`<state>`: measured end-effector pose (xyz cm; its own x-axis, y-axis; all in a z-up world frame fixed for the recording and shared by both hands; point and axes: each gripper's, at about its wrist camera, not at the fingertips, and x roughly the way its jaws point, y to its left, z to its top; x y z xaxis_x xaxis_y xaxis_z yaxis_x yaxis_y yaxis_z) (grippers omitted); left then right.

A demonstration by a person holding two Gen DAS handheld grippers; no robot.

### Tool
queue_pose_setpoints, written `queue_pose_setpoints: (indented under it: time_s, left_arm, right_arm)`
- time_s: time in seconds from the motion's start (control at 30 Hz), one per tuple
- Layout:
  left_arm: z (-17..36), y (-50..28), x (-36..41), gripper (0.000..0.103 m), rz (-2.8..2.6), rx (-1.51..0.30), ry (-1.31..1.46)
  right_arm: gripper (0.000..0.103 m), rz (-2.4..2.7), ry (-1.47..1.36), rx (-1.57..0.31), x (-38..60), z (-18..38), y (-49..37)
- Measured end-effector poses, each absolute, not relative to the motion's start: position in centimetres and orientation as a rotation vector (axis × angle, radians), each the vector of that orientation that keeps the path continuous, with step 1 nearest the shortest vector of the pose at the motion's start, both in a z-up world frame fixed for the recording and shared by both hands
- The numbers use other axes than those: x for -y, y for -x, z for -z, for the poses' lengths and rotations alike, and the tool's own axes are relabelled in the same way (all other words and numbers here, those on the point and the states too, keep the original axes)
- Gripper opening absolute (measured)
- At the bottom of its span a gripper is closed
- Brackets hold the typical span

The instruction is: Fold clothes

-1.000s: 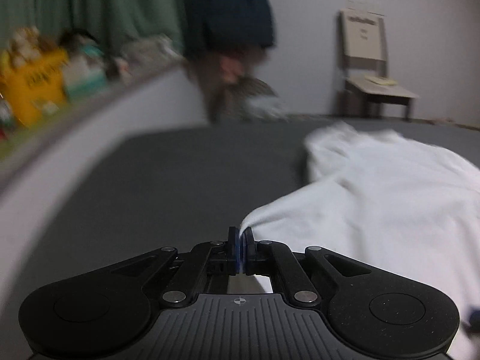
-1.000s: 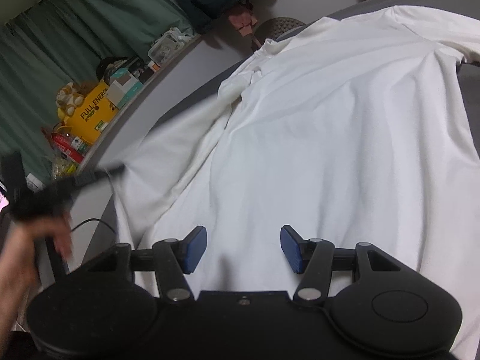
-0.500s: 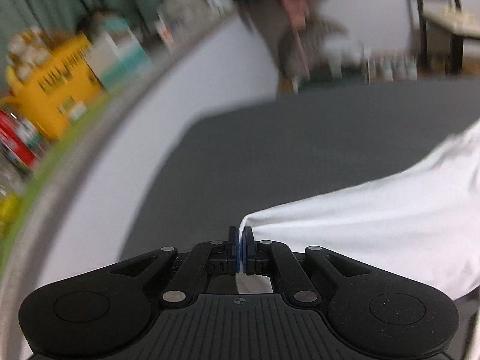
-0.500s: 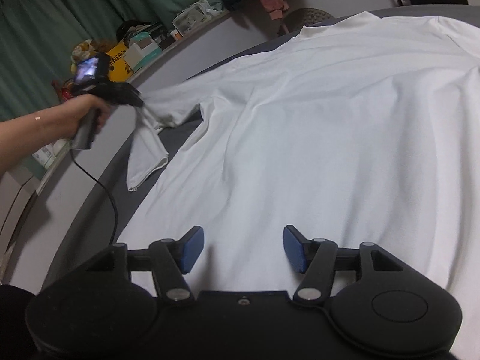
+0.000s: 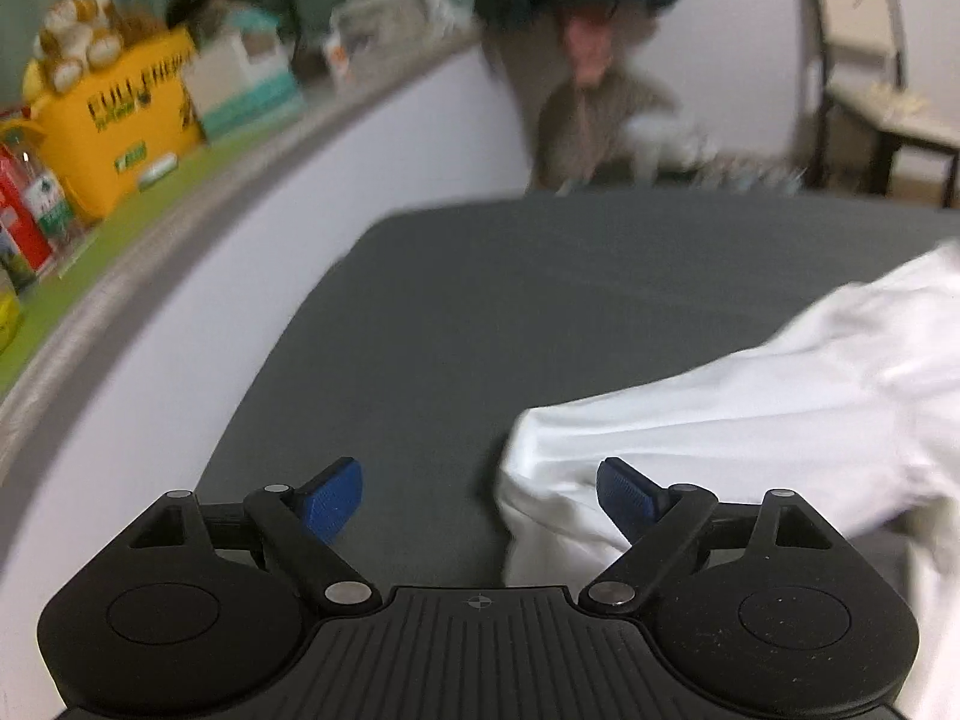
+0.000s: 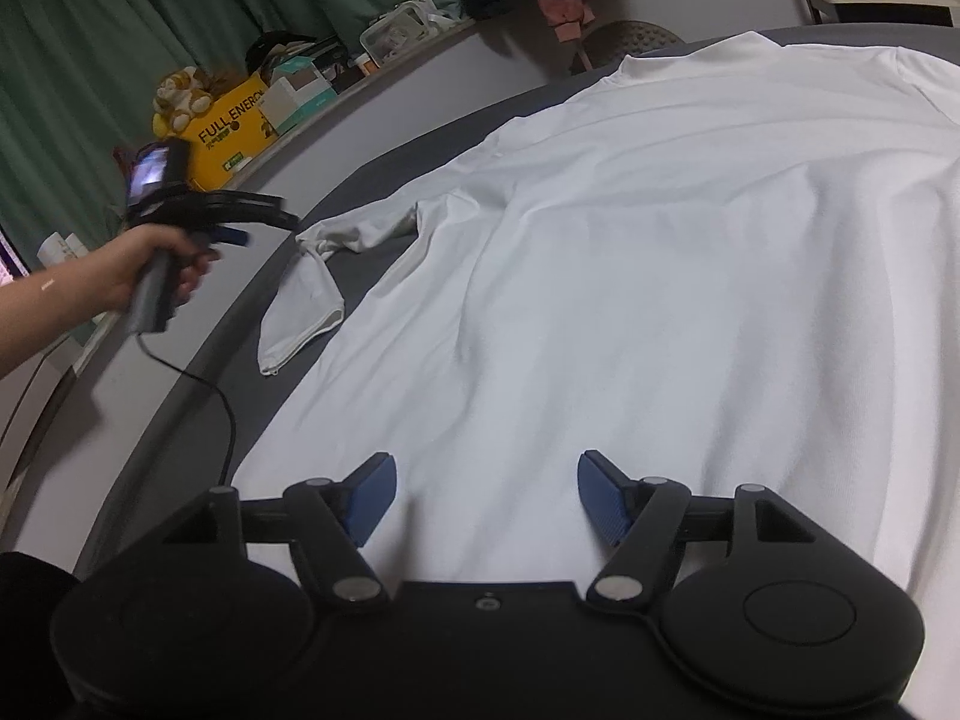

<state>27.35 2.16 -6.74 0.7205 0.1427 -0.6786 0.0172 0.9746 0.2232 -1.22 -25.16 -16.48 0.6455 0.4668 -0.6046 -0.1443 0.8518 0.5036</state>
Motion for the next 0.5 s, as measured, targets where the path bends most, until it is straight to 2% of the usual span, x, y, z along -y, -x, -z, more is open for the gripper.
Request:
queue_pose_setpoints:
  time_s: [0.07, 0.23, 0.33, 0.43, 0.47, 0.5]
  left_arm:
    - [6.1, -23.7, -0.7, 0.086, -0.017, -0.701, -0.226]
    - [7.7, -14.3, 6.0, 0.086, 0.18, -0.557, -0.514]
    - [10.1, -11.5, 9.2, 0.086, 0.247, -0.501, -0.71]
    - [11.8, -11.5, 11.1, 0.085, 0.277, -0.538, -0.733]
    - [12.2, -11.7, 11.3, 0.083, 0.275, -0.548, -0.743]
    - [12.6, -11.8, 11.6, 0.075, 0.273, -0.557, -0.753]
  right_arm:
    - [0.066, -0.354, -0.421, -0.799, 24.9, 16.4, 1.5]
    - [0.066, -0.344, -0.394, -0.798, 24.8, 16.2, 2.3]
    - [0.066, -0.342, -0.396, -0.799, 24.9, 16.1, 2.5]
    - [0.066, -0.342, -0.4, -0.8, 25.0, 16.1, 2.5]
    - [0.066, -0.342, -0.4, -0.8, 25.0, 16.2, 2.5]
    - [0.066, -0.343, -0.4, -0.8, 25.0, 16.2, 2.5]
